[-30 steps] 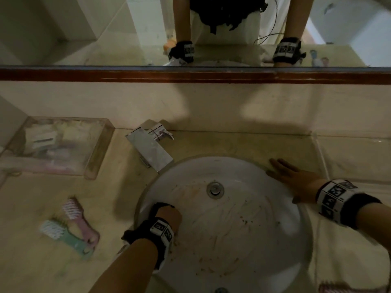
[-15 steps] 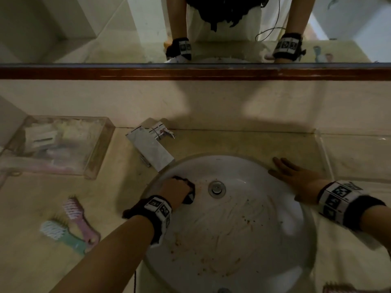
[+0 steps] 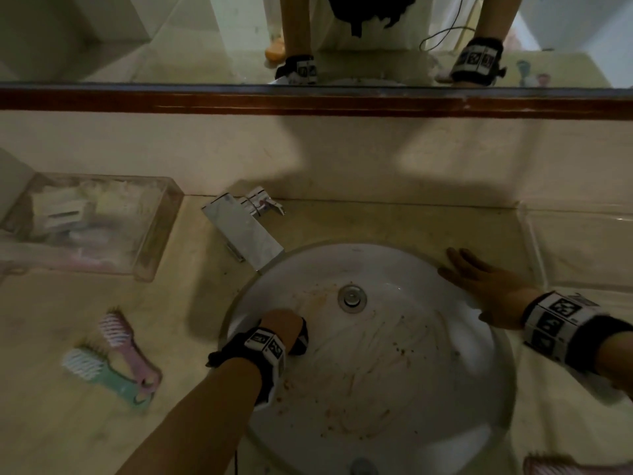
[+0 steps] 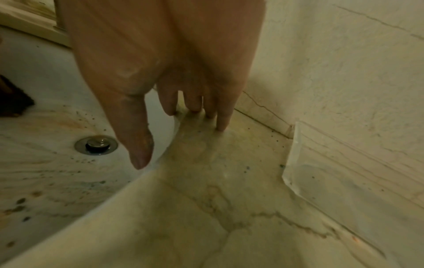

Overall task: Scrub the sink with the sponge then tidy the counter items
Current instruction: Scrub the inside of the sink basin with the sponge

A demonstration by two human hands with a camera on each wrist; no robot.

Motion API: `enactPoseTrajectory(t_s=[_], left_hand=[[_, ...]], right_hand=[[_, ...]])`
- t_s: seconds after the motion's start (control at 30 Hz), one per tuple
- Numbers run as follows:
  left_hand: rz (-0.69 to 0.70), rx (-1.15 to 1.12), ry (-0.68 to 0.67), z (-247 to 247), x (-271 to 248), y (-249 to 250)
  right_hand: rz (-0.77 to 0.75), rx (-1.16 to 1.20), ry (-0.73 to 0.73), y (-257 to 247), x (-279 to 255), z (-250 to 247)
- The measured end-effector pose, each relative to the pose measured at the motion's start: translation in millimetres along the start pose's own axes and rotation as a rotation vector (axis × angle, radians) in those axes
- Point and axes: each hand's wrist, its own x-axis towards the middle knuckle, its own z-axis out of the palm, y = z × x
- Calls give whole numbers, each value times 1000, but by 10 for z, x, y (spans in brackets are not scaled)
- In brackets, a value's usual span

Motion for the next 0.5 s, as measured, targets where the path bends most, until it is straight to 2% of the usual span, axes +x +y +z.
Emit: enactPoseTrajectory(t_s=[0.07,0.17,0.3,0.43,0.5], left_hand=[[112,16,-135,64,-35,35],[157,13,-299,101,-83,30],[220,-45,-288,-176,-51,24],[238,15,-2,-542,-8,140],[318,154,222,-631,104,176]], right_hand=[[32,56,-34,-44,-20,-27],[32,53,-57,-39,-28,-14],[3,30,-44,-12,12,9],[10,18,-67,5,21,6],[22,38,-70,2,23,1]])
